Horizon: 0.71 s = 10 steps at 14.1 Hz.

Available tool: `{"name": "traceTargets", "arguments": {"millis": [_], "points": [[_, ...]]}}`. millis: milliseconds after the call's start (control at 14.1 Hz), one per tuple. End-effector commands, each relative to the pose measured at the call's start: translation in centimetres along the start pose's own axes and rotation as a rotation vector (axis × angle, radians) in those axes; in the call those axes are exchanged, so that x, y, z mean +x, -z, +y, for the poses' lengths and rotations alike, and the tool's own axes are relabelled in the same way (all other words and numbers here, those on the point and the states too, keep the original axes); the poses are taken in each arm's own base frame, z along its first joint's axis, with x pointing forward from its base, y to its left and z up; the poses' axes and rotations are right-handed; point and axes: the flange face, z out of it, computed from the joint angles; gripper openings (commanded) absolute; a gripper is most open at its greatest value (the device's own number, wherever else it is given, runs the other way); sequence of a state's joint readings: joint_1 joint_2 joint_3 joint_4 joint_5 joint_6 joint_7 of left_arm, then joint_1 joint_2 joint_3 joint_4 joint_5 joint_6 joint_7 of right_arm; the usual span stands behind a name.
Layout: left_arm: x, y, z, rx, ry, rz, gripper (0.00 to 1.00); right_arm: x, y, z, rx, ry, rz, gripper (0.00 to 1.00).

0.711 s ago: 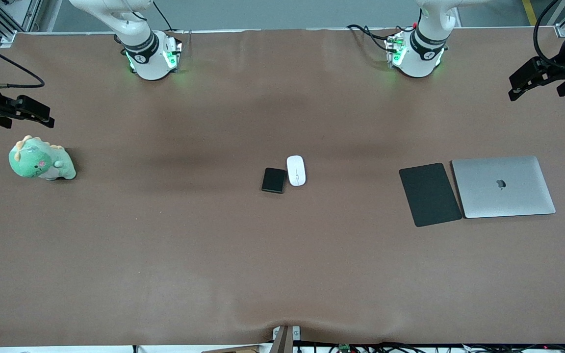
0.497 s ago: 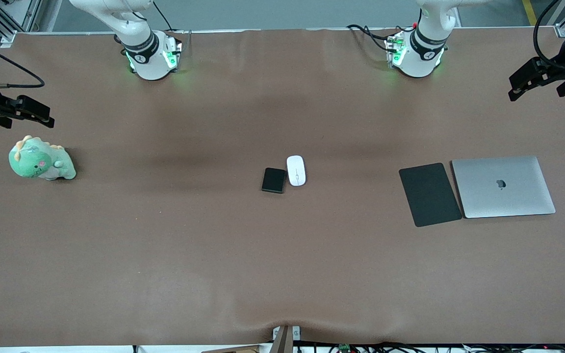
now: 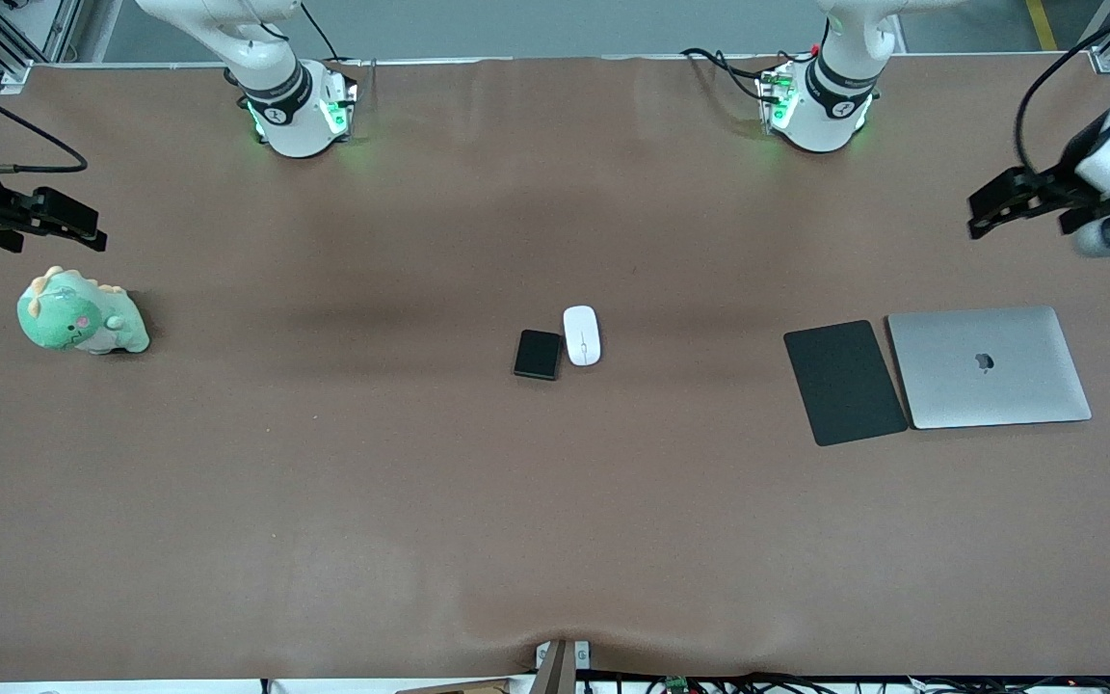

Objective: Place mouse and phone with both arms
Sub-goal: 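Move the left gripper from rest toward the white mouse, then lower the left gripper over the white mouse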

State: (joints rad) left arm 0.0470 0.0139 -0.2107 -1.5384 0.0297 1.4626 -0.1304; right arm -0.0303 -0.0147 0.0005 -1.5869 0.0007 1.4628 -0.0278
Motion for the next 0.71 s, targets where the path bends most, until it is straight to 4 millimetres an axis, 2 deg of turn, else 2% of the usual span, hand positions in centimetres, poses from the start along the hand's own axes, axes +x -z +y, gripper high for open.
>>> {"name": "traceTargets", "arguments": {"millis": [0,142,284,426,497,640], "points": [[1.9,-2.2,5.0,0.005,-0.024,-0.018,1.00,-0.1,0.5,0.2,0.001,-0.016,0.005,1.00],[2.9,-5.1,9.5,0.003,-0.008,-0.042,1.00,-0.1,0.5,0.2,0.001,-0.016,0.005,1.00],[3.4,-8.7,14.9,0.006,0.024,-0.054,1.00,-0.1,0.3,0.2,0.000,-0.016,0.002,1.00],[3.3,-11.4,19.4,0.000,0.064,-0.048,1.00,0.0,0.4,0.1,-0.001,-0.015,0.003,1.00],[3.5,-13.3,21.6,-0.002,0.113,-0.049,1.00,-0.1,0.4,0.2,0.001,-0.016,0.004,1.00],[3.1,-17.7,27.1,-0.012,0.138,-0.059,1.00,0.0,0.3,0.2,0.001,-0.015,0.002,1.00]]}}
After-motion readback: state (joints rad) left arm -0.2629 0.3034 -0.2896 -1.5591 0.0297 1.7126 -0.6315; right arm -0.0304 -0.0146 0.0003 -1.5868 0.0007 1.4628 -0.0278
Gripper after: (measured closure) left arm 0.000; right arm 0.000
